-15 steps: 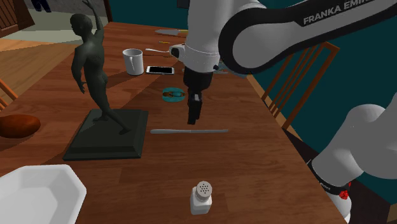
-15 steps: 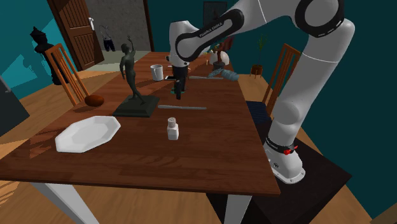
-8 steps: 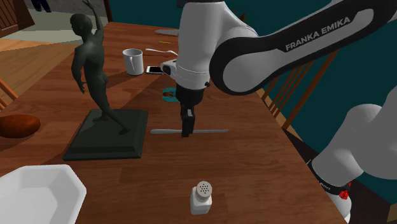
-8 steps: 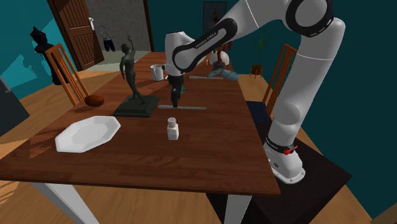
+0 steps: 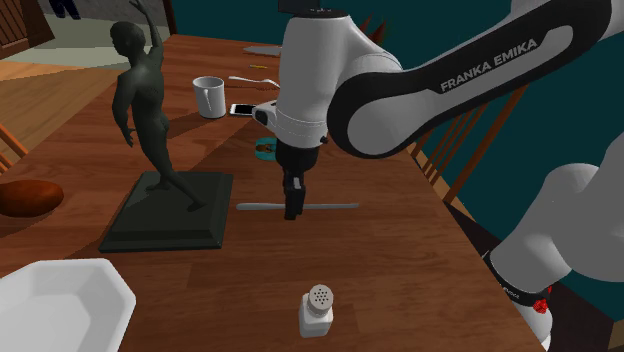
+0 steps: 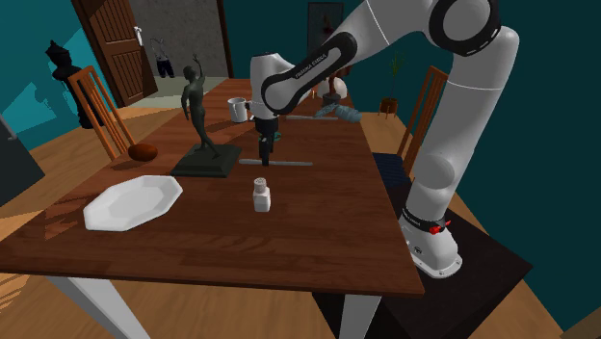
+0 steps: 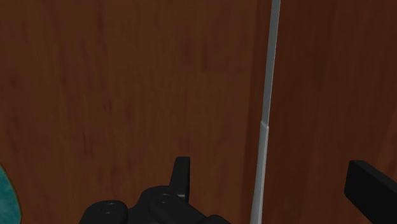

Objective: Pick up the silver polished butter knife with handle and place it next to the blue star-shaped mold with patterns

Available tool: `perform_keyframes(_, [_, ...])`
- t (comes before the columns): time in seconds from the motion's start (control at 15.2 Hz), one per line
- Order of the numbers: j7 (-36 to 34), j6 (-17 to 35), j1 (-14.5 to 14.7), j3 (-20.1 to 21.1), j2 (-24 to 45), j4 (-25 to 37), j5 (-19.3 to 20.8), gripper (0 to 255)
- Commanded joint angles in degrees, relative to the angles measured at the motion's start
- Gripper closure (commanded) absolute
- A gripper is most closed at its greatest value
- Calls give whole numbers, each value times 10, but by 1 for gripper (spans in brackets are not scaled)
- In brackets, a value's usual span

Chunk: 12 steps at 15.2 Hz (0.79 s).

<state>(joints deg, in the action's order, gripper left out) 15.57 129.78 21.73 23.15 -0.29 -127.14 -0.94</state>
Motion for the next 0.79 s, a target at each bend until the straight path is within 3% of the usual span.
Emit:
perform_keyframes(0.0, [0, 0, 0, 0, 0, 0, 0, 0])
perform_keyframes(0.07, [0, 0, 0, 0, 0, 0, 0, 0])
perform_keyframes(0.13, [0, 0, 0, 0, 0, 0, 0, 255])
perform_keyframes(0.73, [0, 0, 0, 0, 0, 0, 0, 255])
